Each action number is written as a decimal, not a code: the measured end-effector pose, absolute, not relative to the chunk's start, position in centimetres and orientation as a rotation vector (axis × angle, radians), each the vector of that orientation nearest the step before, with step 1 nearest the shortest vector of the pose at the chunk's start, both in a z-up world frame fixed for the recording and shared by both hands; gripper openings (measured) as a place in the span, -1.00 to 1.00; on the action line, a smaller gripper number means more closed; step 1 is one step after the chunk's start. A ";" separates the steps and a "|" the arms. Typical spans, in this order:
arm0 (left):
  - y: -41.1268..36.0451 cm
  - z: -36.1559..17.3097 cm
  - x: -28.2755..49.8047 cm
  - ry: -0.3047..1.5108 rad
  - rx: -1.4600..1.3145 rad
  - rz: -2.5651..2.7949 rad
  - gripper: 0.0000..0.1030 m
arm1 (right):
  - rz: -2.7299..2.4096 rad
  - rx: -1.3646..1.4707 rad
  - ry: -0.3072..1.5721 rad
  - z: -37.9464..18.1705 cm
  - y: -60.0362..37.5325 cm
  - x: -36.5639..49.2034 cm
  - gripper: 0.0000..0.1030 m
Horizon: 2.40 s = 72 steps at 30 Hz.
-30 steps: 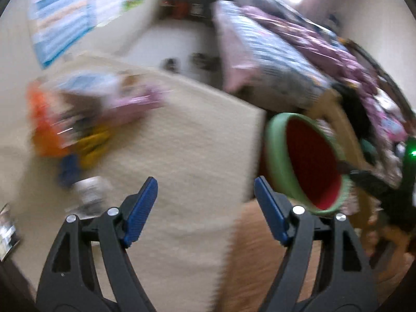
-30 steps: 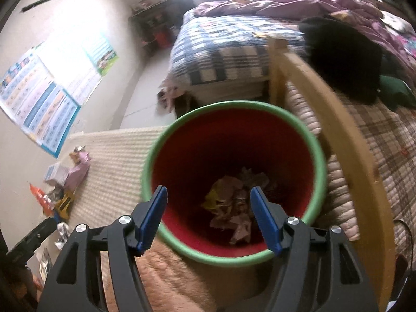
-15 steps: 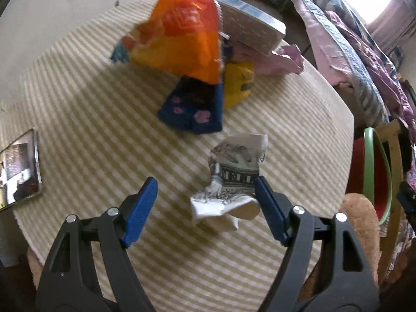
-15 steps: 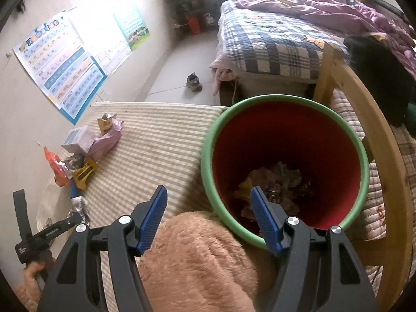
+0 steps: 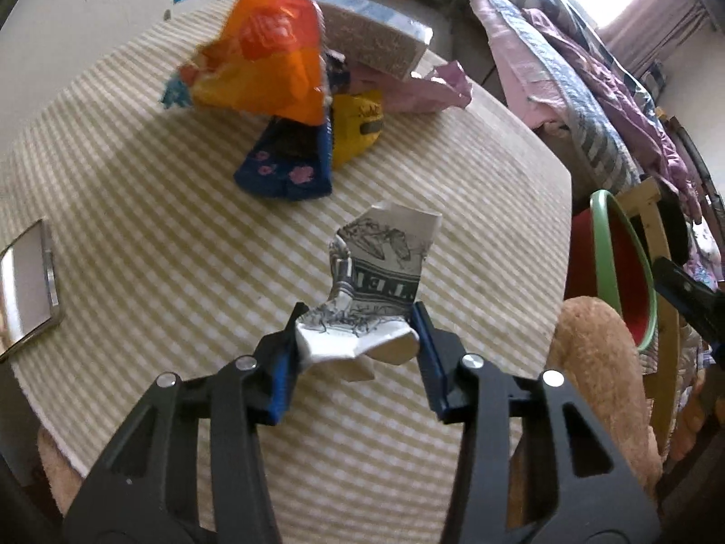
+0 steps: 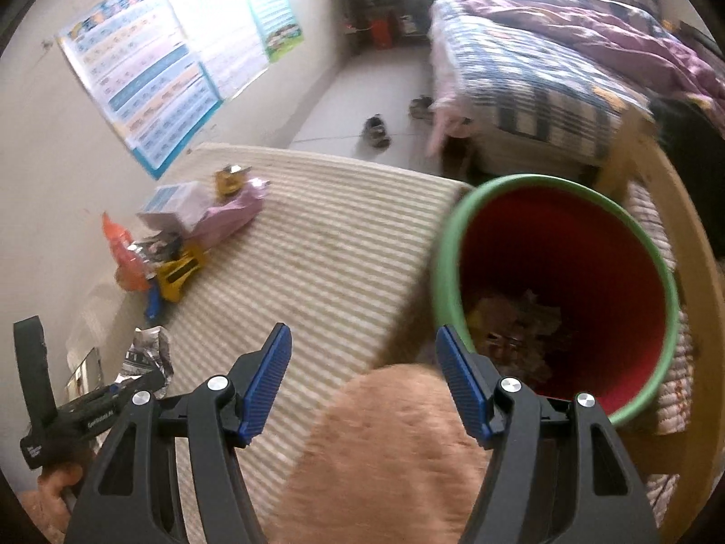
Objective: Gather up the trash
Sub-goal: 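Grasp the white printed paper on the table with the left tool, then grasp the orange snack bag with the right tool while the left tool holds the white paper, then carry the white paper and orange bag over the red bin with both tools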
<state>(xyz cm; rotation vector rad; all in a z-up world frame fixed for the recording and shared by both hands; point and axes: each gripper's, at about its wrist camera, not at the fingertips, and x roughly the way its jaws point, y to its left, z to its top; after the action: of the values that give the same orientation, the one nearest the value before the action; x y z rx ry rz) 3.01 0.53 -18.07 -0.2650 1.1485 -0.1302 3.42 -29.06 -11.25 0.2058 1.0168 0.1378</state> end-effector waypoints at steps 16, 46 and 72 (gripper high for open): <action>1.2 -16.6 -1.7 1.107 -0.189 -0.155 -0.15 | 0.546 0.017 0.979 -10.6 -6.7 12.0 0.26; 2.8 -19.9 -1.1 1.205 -0.321 -0.150 -0.15 | 0.678 0.104 0.965 -7.0 -10.7 8.5 -0.75; 0.1 -17.1 -0.6 1.150 -0.226 -0.114 -0.15 | 0.487 0.221 1.167 -15.8 -19.2 4.7 0.13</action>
<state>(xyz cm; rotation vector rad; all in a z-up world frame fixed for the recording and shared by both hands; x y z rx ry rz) -0.60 0.14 -17.09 -0.2261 1.1501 -0.1137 4.66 -19.20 -15.78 0.2211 1.1667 0.4873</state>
